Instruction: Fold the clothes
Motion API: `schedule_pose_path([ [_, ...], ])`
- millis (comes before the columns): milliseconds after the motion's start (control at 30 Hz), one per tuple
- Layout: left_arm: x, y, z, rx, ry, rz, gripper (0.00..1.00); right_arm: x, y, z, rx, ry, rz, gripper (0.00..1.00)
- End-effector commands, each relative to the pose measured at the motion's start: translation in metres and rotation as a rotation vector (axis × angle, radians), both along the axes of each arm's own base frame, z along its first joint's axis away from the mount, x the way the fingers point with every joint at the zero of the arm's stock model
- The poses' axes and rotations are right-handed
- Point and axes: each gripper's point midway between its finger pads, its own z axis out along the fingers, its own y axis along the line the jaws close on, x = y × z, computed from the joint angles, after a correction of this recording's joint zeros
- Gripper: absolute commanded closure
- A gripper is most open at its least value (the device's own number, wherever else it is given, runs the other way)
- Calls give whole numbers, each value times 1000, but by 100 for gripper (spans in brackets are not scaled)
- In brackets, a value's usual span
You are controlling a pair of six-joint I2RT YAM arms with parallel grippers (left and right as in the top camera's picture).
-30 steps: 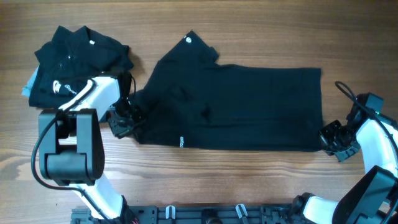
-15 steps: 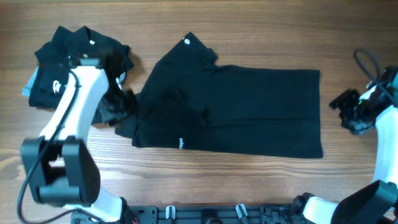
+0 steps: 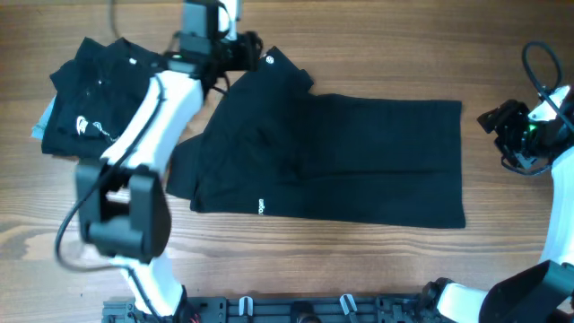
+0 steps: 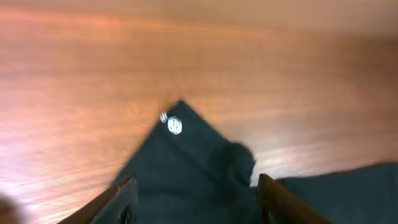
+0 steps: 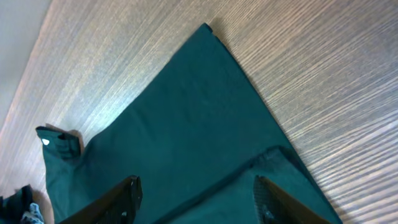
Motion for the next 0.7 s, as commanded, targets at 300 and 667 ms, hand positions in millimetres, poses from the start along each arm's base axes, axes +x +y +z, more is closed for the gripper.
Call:
schedule_pose_path([
  [300,55,-26,-135,22,-57,-37,28,-4,7,-21,61,82,28,39],
  [667,50,-47,-173,26,-49,-95,58,-4,1,-24,27,92,16,39],
])
